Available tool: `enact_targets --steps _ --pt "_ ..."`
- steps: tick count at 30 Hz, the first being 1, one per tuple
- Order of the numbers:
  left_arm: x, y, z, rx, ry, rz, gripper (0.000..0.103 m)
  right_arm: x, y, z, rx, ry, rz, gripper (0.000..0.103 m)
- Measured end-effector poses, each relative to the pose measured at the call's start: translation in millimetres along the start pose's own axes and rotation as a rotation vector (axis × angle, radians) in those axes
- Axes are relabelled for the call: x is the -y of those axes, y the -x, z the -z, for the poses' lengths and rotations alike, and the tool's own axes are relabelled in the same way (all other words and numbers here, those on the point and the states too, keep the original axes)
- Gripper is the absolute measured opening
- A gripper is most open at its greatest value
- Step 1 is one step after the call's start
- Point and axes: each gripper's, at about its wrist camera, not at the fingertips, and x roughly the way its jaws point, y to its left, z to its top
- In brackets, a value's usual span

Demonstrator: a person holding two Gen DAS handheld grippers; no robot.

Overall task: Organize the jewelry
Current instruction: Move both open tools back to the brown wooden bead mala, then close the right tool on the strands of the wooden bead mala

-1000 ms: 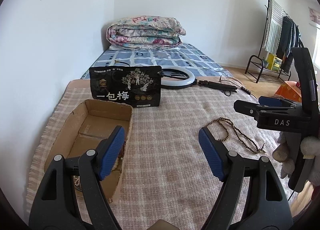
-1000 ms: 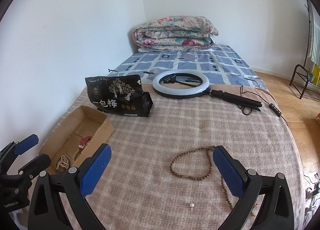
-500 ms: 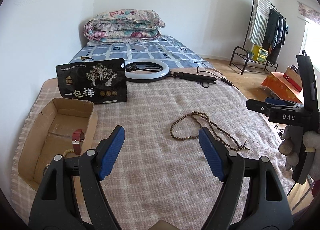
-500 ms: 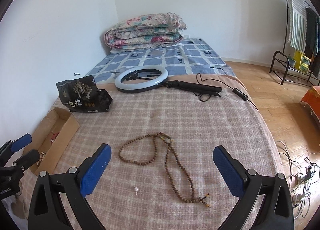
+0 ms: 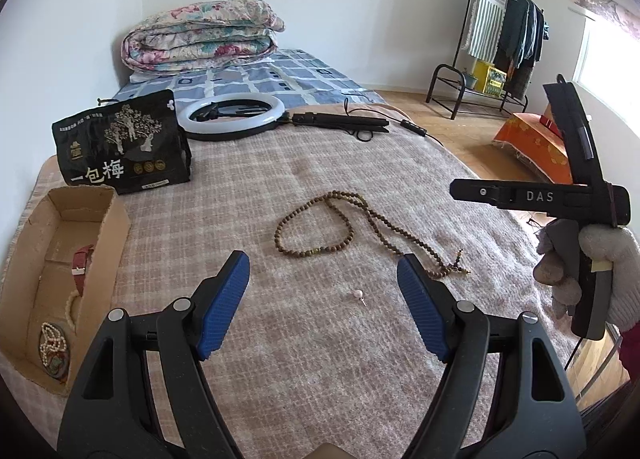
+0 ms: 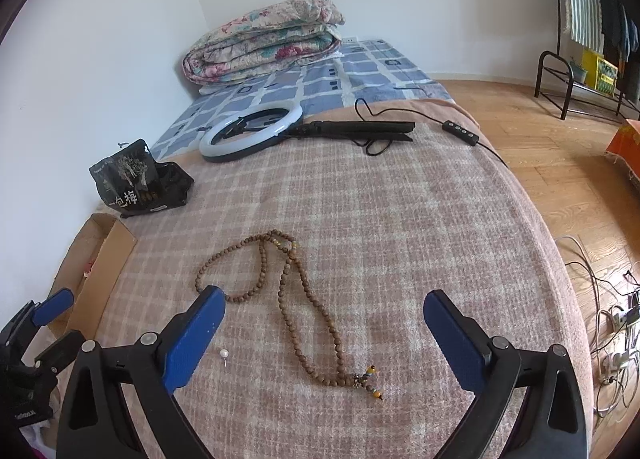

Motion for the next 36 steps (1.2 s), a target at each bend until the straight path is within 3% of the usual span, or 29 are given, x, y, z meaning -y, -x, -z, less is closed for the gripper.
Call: enact_targets --steps 10,13,20,29,33,36 --pt "17.5 -26.7 14.7 -0.032 -0.021 0.053 0.078 1.9 -54.9 3.9 -0.166 -0.029 -0.093 0.088" --pt "16.6 -41.2 21.0 -0.064 -0.02 0.058 0.068 1.1 -70.0 5.8 -0.204 -0.031 -0.109 0.085" --pt "10.3 -69.8 34.2 -0.107 -0.013 0.057 0.059 6.0 -96.5 7.8 -0.256 -0.076 -0.142 0.078" --pt "3.2 -86.6 33.6 -0.104 0.019 0.074 0.059 3.6 -119.3 3.1 -0.285 -0.099 -0.145 0.073" --pt "1.3 -90.0 35.0 -0.102 0.024 0.078 0.059 0.0 -126.1 -1.5 -0.291 -0.132 -0.192 0.063" --pt "1.3 -88.3 36.2 -0.09 0.023 0.079 0.059 -9.4 -132.3 -4.3 -0.295 -0.121 -0.209 0.063"
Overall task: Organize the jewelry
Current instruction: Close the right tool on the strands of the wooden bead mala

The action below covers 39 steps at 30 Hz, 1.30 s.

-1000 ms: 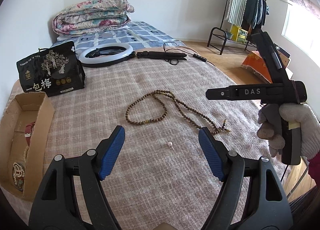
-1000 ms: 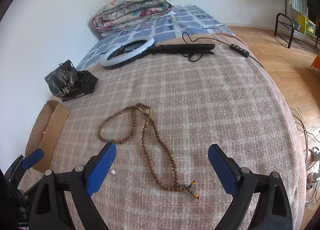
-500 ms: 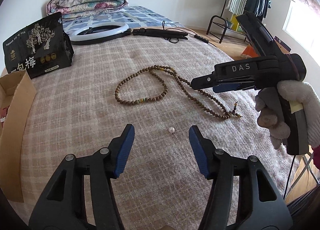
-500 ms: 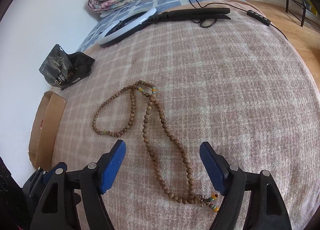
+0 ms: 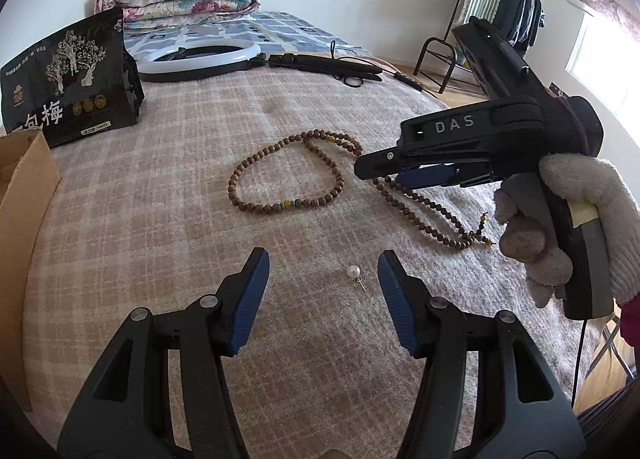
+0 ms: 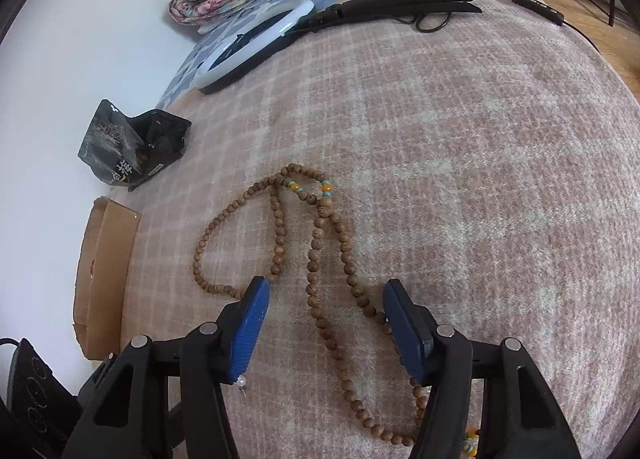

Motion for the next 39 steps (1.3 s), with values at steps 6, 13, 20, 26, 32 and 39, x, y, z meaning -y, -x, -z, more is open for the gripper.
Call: enact_targets --steps 6,13,20,26,32,39 --pt "-3.9 7.7 2.0 0.01 -0.009 -0.001 0.059 -15.9 -15.3 -10.8 0.001 0.006 -0.022 0.062" --pt "-10.9 10.0 1.6 0.016 0.001 0.001 0.059 -33.0 -34.7 -28.9 0.027 -0.011 0.001 0.063" --pt "-15.2 16.1 3.6 0.031 -0.008 -0.003 0.059 -49.6 -48.2 -46.4 0.063 -0.04 0.066 0.079" --pt "-26.8 22.3 5.8 0.04 -0.001 -0.022 0.059 -73.8 -68.1 -54.3 0.053 0.046 0.218 0.091" --pt "-37.9 26.1 8.1 0.042 0.022 -0.03 0.059 -95.0 -83.8 -45.3 0.005 0.246 0.36 0.09" --pt "-41.7 30.4 10.9 0.052 0.023 -0.032 0.059 -79.7 -68.6 -35.5 -0.059 0.317 0.291 0.079"
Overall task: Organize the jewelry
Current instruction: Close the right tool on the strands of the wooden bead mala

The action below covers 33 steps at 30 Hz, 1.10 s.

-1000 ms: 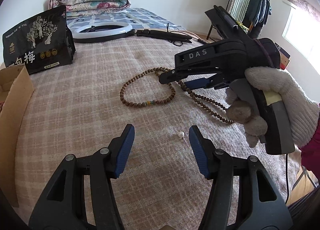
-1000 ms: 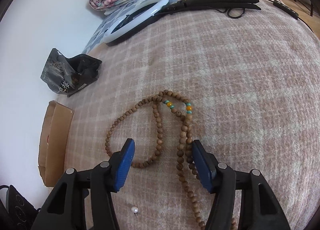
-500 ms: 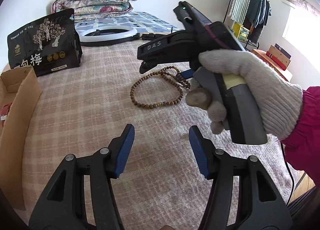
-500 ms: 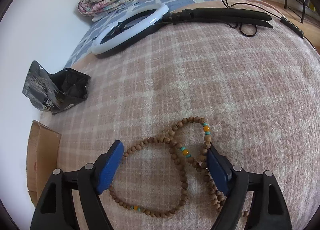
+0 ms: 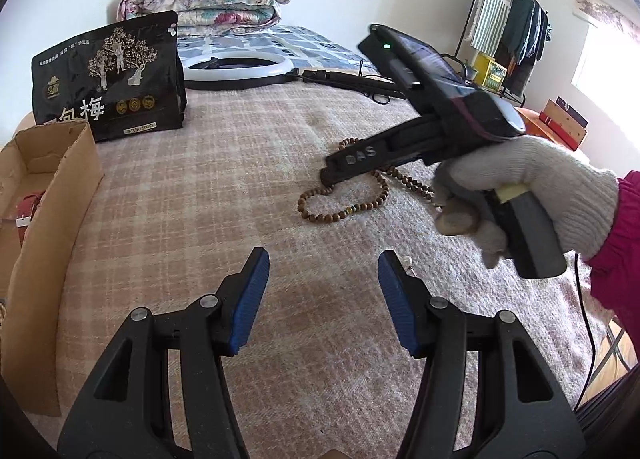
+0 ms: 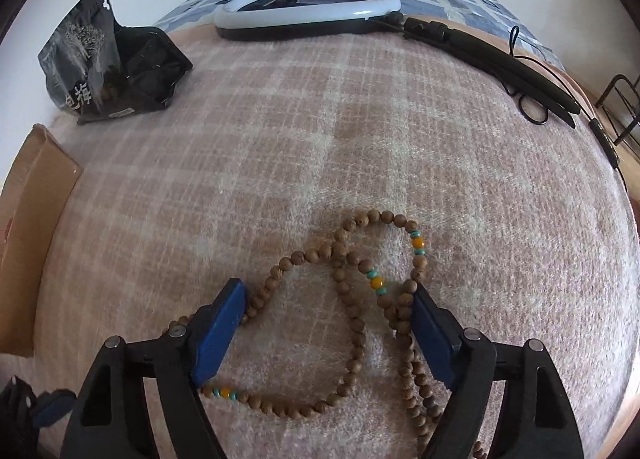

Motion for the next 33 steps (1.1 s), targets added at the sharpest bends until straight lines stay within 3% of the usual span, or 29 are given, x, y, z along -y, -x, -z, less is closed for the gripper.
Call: enact_targets --steps 3,5,8,11,13,16,22,28,33 --pt "-0.6 0.2 1.3 -0.007 0.011 0.0 0.059 4.7 7.4 11.2 -0.017 0.036 -0.028 0.076" --pt "-1.2 0.4 -0.3 -0.005 0.013 0.0 0.059 7.7 9.8 20.2 -0.023 0.07 -0.011 0.067" --pt "-0.9 0.7 -3.5 0.004 0.013 -0.004 0.059 23.9 21.3 21.0 0.007 -0.037 -0.06 0.053" --pt "-1.2 1.3 -5.9 0.011 0.023 -0.003 0.059 31.5 28.9 17.6 0.013 -0.089 -0.1 0.052" --pt "-1.5 1.8 -7.2 0.016 0.024 -0.005 0.059 32.8 24.5 16.3 -0.018 -0.111 -0.117 0.059" --pt "-2.7 2.1 -6.7 0.018 0.024 -0.009 0.059 35.3 15.8 10.6 -0.033 -0.217 -0.181 0.085" --pt "-6.5 6.7 -5.2 0.029 0.017 -0.011 0.059 10.9 2.1 -14.5 -0.054 -0.305 -0.114 0.1" --pt "-15.0 10.7 -5.0 0.046 0.026 -0.007 0.059 -15.8 -14.1 -31.3 -0.118 -0.255 -0.002 0.103" --pt "-22.1 13.5 -3.4 0.045 0.038 -0.01 0.059 -41.3 -23.8 -28.8 -0.173 -0.074 0.092 0.1"
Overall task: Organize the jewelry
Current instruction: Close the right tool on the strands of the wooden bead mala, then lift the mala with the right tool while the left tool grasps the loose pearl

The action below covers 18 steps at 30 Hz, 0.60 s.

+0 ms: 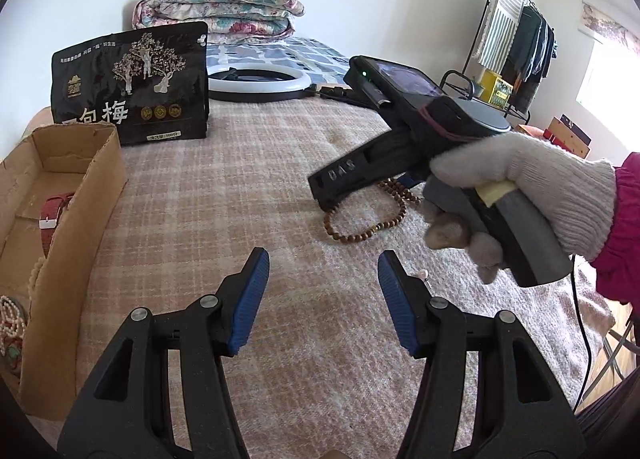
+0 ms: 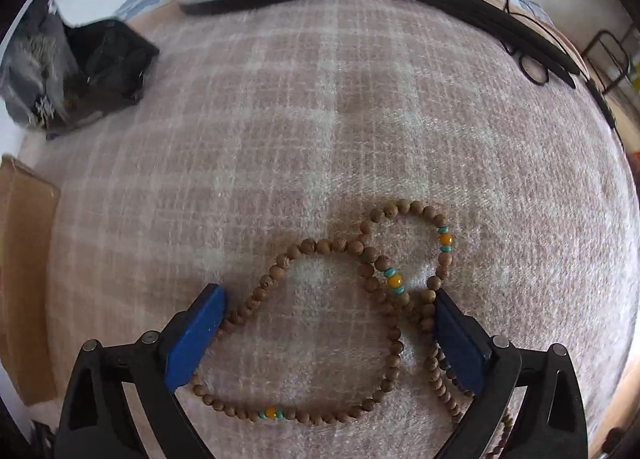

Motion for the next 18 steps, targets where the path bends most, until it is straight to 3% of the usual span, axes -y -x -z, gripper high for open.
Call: enact_targets --steps 2,5,13,18 --pt "-1.4 1.0 0.3 -0.001 0.001 -0.003 0.059 -2.2 1.2 4.0 -0.01 0.042 -0.003 0.097" --pt "-1.5 2.4 0.2 0.0 0.003 -0.005 0.059 2.7 4.9 7.6 -0.011 0.069 -0.023 0.084" --pt "13.1 -2.1 -2.1 -0.01 -0.019 0.006 0.059 39.8 17.3 26.9 0.014 0.071 -0.092 0.035" --pt "28.2 -11.4 -1.9 -0.04 -0.022 0.033 0.059 63.4 20.5 39.5 0.053 0.071 -0.114 0.014"
